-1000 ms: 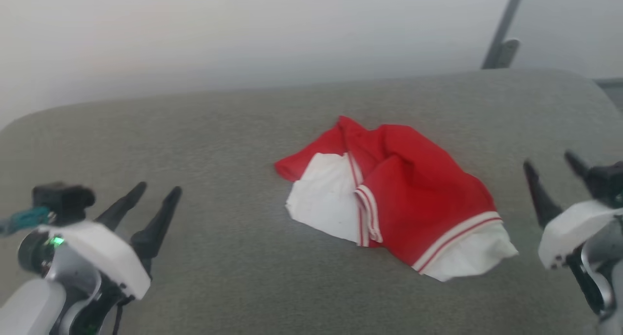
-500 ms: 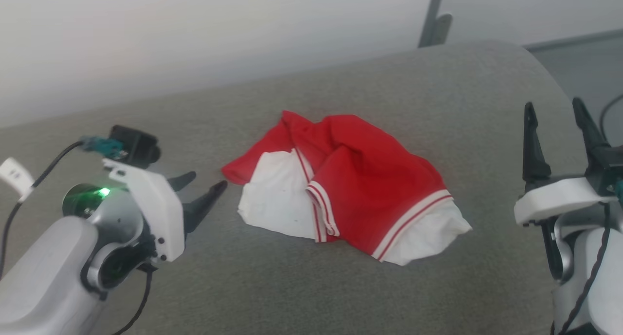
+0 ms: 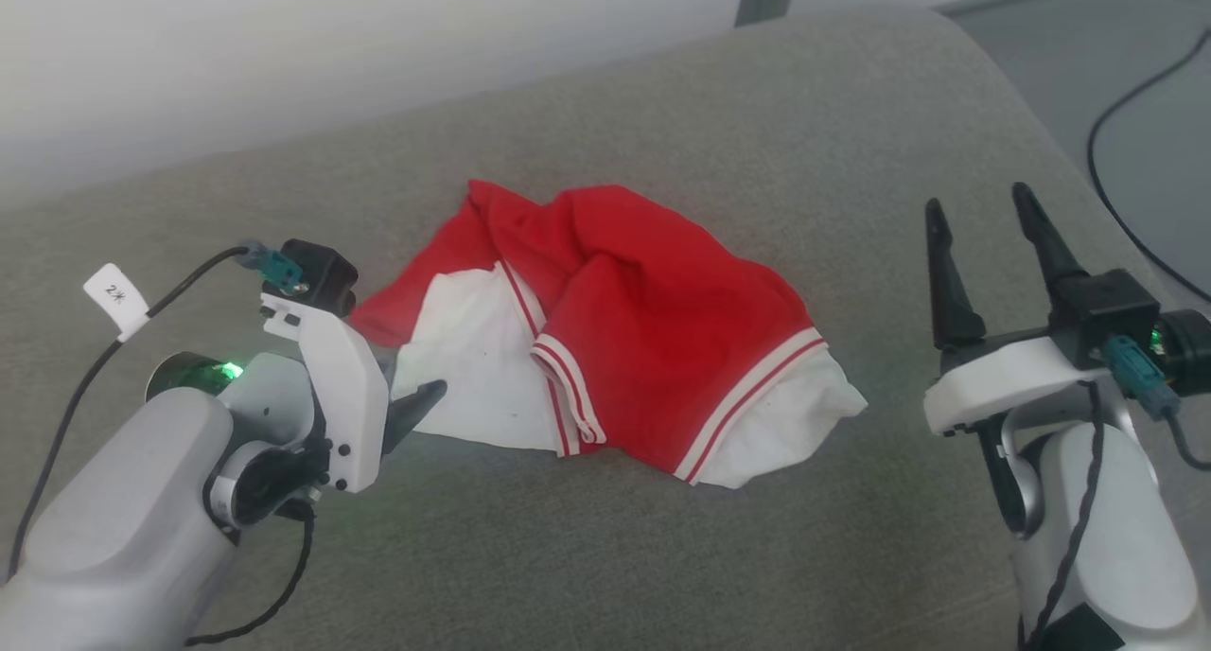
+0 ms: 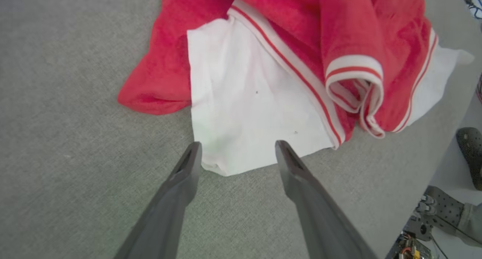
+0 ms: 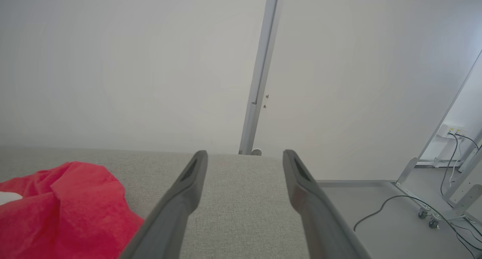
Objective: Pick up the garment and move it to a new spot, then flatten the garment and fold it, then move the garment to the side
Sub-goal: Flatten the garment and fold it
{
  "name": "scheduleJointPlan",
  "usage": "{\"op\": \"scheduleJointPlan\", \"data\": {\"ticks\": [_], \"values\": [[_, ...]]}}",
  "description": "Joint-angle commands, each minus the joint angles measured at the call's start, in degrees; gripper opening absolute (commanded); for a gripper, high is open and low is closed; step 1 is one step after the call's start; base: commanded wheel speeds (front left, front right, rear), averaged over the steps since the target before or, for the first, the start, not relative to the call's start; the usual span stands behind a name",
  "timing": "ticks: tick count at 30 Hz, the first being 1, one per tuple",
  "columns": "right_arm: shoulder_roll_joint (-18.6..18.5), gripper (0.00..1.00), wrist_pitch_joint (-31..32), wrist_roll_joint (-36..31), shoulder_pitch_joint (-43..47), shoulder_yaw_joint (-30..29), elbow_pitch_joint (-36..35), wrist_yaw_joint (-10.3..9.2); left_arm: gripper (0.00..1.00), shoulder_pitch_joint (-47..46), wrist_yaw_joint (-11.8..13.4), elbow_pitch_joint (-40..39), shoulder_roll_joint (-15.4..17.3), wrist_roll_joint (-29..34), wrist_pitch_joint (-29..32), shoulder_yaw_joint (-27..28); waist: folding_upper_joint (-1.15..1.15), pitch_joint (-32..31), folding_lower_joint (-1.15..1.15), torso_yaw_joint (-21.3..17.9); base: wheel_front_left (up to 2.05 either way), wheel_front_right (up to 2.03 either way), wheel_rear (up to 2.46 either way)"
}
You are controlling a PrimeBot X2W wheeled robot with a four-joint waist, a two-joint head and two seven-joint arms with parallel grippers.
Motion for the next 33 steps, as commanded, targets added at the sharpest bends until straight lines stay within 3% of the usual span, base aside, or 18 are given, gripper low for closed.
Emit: {"op": "scheduleJointPlan", "data": {"ticks": [1,9,10,11,12,23,33], "values": [[0.0,1.0,-0.5,0.1,-0.7,0.1,0.2,-0.1,1.0,-0.9,-0.1,0.5,0.0,0.7,0.1,-0.2,0.0,0.7,0.0,-0.5,0.0,0.0,0.0],[0.1,1.0,-1.1,1.4,-2.3,0.5,1.6,-0.1,0.99,-3.0,0.0,8.3,-2.0,1.7,1.2,-1.7,0.0,2.6,0.0,-1.2,0.0,0.0,0.0],[0.1,1.0,-1.1,1.5,-2.4,0.3,1.7,-0.1,0.57,-3.1,0.0,9.3,-2.3,1.6,1.4,-2.0,0.0,2.7,0.0,-1.2,0.0,0.0,0.0],[0.1,1.0,-1.1,1.5,-2.6,0.2,1.8,-0.1,0.33,-3.4,-0.2,10.1,-2.4,1.9,1.5,-2.3,0.0,2.8,0.0,-1.2,0.0,0.0,0.0],[0.1,1.0,-1.1,1.6,-2.6,0.1,1.9,-0.1,0.0,-3.6,-0.1,11.1,-2.7,1.8,1.5,-2.3,0.0,2.9,0.0,-1.1,0.0,0.0,0.0],[0.1,1.0,-1.1,0.6,-2.3,-1.7,1.1,-0.1,0.0,-6.9,-1.4,15.5,-3.2,0.9,0.9,-1.8,0.0,2.6,0.0,1.0,0.0,0.0,0.0],[0.1,1.0,-1.1,-2.0,-0.1,-4.5,1.7,-0.1,0.0,-4.5,0.3,12.1,2.1,-0.1,-0.1,0.9,0.0,-0.6,0.0,5.2,0.0,0.0,0.0]]}}
